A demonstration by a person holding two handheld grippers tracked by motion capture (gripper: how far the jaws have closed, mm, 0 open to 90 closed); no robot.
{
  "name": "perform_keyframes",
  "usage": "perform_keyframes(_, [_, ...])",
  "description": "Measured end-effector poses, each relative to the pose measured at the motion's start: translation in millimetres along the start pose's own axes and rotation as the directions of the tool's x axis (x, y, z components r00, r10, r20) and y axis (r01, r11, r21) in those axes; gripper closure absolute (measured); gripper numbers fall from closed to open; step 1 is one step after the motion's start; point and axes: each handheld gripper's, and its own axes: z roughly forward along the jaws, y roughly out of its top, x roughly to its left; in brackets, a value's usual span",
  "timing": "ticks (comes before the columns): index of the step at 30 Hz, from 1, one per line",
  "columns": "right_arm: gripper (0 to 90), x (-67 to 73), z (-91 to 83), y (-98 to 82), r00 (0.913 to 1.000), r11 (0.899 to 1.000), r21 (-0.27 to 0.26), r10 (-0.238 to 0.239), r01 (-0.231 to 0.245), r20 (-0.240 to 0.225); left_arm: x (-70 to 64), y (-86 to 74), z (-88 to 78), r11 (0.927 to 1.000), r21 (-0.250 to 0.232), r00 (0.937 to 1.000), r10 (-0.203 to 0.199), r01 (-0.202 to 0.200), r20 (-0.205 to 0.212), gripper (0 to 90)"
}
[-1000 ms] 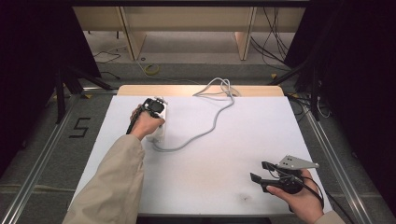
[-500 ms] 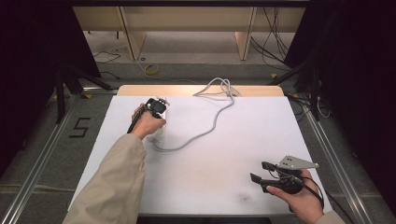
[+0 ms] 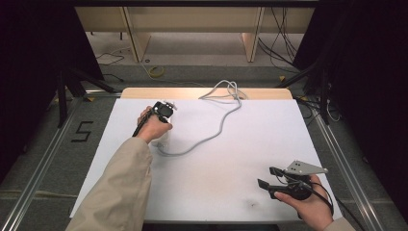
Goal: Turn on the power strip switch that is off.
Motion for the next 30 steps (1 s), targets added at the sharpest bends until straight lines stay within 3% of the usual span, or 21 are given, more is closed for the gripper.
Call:
perform_keyframes(7, [32.7, 0.6, -0.3, 0.1, 1.0000, 1.000, 0.002, -0.001, 0.001, 0.002, -3.9, 0.7, 0.5, 0.9995, 0.009, 0.9990, 0.031, -0.031, -0.031, 90.0])
perform_keyframes(11, [32.7, -0.1, -0.4, 0.0, 1.0000, 1.000, 0.002, 0.000, 0.000, 0.002, -1.5, 0.1, 0.9, 0.9999, -0.006, 0.9999, -0.008, 0.008, -0.009, 89.9])
perform_keyframes(17, [32.7, -0.4, -0.3, 0.1, 1.0000, 1.000, 0.001, -0.001, 0.001, 0.003, -3.2, 0.0, 0.9, 0.9999, -0.008, 0.9997, 0.010, -0.010, -0.023, 89.8])
perform_keyframes(22, [32.7, -0.2, -0.6, 0.3, 1.0000, 1.000, -0.002, -0.003, 0.003, 0.003, -1.8, -0.5, -0.8, 0.9999, -0.015, 0.9999, 0.001, -0.001, -0.016, 89.7])
perform_keyframes(24, [32.7, -0.1, -0.4, 0.3, 1.0000, 1.000, -0.001, -0.002, 0.002, 0.002, -1.2, -1.3, -0.9, 0.9997, -0.009, 0.9995, 0.021, -0.022, -0.025, 89.7])
perform_keyframes(30, [32.7, -0.3, -0.5, 0.4, 1.0000, 1.000, -0.002, -0.003, 0.003, 0.004, 5.2, -5.7, -1.8, 0.9996, -0.029, 0.9998, -0.003, 0.002, -0.021, 86.3])
